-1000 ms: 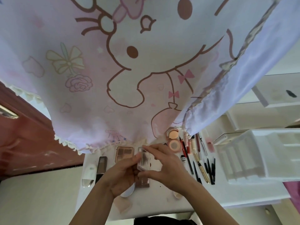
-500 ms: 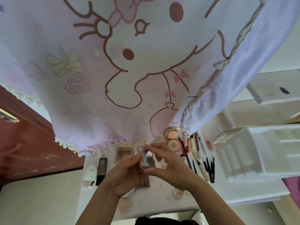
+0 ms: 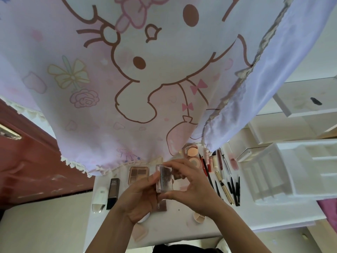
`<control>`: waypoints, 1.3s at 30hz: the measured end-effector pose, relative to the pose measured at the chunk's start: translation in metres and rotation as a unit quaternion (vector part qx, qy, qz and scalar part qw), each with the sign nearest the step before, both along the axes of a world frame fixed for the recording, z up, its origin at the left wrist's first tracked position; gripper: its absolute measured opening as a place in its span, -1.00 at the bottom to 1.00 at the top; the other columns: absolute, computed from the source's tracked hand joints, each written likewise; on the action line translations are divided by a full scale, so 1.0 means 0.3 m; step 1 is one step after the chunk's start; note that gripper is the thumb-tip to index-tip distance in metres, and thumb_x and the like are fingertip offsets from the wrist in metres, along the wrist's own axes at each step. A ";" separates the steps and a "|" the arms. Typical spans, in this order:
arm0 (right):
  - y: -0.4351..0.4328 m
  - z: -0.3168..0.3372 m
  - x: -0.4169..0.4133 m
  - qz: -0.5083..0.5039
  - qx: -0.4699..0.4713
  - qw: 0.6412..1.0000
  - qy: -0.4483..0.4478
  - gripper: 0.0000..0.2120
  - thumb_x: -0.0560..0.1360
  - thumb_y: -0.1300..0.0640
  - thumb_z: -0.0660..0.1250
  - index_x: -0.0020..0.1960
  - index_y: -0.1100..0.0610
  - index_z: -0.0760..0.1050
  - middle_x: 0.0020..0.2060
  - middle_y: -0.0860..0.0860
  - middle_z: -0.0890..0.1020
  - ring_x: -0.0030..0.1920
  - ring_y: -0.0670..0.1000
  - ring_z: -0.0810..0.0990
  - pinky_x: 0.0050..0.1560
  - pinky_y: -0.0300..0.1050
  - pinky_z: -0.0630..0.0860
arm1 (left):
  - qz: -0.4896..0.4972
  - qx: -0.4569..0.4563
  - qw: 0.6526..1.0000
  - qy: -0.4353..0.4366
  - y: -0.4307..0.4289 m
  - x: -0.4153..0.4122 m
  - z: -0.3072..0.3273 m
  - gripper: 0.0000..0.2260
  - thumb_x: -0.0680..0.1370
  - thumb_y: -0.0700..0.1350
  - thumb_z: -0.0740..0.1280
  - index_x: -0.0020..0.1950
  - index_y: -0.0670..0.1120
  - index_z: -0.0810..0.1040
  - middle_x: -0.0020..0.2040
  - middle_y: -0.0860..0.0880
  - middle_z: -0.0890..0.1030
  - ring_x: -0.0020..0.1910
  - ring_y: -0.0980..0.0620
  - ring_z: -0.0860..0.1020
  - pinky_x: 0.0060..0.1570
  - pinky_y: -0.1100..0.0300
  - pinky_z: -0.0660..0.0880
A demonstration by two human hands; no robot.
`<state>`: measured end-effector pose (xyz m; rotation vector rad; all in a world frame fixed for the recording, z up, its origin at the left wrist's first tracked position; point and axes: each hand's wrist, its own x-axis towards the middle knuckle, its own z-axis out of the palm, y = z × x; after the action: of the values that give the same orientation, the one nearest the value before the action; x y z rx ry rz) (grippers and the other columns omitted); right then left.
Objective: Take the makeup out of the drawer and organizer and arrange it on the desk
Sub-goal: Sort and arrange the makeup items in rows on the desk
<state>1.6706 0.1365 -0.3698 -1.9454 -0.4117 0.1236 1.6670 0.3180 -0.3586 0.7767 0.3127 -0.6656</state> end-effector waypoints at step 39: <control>-0.044 -0.026 0.004 -0.107 0.102 0.989 0.023 -0.84 0.43 0.12 0.34 -0.21 0.13 0.68 -0.40 0.07 0.64 -0.39 0.12 0.59 -0.39 0.02 0.54 | -0.010 0.235 0.961 -0.148 0.024 0.039 0.021 -0.61 0.21 -0.08 0.49 0.00 -0.19 0.70 0.03 -0.32 0.65 0.03 -0.17 0.61 0.15 0.04 0.57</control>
<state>1.6717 0.1233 -0.3776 -1.7677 -0.1753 -0.0132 1.6786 0.3252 -0.3522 1.3204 0.1875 -0.4875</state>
